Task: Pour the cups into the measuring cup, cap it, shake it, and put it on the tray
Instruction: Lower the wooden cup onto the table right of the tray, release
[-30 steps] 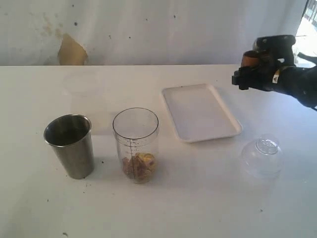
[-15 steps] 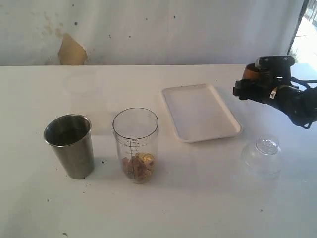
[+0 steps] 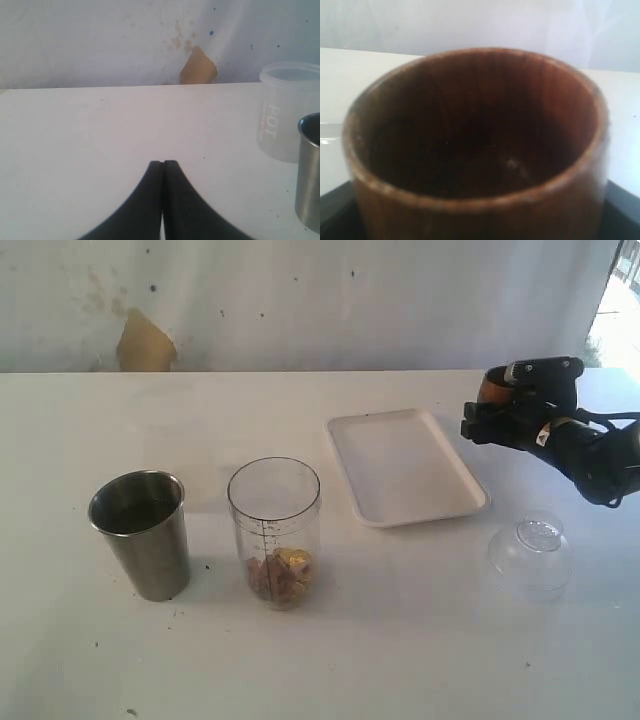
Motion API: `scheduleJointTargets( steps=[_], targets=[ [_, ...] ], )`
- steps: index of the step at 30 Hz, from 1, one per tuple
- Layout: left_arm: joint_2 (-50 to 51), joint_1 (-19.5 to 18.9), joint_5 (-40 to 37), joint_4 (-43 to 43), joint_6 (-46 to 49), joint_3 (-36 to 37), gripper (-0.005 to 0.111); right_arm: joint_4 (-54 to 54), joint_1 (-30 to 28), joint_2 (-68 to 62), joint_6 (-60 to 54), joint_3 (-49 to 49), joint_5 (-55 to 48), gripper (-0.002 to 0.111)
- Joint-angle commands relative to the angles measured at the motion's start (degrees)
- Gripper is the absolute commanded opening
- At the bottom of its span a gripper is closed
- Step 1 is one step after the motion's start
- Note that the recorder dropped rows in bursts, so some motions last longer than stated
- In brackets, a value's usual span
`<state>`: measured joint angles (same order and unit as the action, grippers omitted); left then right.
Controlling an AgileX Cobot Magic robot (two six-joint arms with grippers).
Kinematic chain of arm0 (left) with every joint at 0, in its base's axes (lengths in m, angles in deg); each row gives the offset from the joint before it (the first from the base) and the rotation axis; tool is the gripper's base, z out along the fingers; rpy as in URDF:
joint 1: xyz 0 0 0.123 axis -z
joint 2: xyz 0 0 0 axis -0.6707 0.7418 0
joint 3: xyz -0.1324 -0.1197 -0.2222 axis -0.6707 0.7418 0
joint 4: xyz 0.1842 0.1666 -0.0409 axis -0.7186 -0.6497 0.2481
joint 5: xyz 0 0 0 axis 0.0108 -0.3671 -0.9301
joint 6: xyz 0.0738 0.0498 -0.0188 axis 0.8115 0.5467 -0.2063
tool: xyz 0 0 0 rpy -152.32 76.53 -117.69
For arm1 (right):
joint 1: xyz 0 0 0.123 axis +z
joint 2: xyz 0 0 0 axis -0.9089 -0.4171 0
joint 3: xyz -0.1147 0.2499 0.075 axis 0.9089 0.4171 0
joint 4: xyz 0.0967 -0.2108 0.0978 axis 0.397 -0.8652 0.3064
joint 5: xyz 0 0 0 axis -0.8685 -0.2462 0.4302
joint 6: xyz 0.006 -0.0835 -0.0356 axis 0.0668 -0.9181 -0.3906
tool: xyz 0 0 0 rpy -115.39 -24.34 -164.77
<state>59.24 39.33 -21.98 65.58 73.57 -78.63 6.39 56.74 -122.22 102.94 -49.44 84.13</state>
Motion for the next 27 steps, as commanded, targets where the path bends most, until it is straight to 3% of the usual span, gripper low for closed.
scheduleJointTargets(
  steps=[1, 22, 27],
  targets=[
    [-0.2, 0.1, 0.1, 0.4, -0.2, 0.3, 0.000, 0.1, -0.4, 0.2, -0.6, -0.5, 1.8, 0.067],
    [-0.2, 0.1, 0.1, 0.4, -0.2, 0.3, 0.000, 0.2, -0.2, -4.0, -3.9, -0.5, 6.0, 0.066],
    [-0.2, 0.1, 0.1, 0.4, -0.2, 0.3, 0.000, -3.8, 0.0, -4.9, -3.7, -0.5, 5.5, 0.071]
  ],
)
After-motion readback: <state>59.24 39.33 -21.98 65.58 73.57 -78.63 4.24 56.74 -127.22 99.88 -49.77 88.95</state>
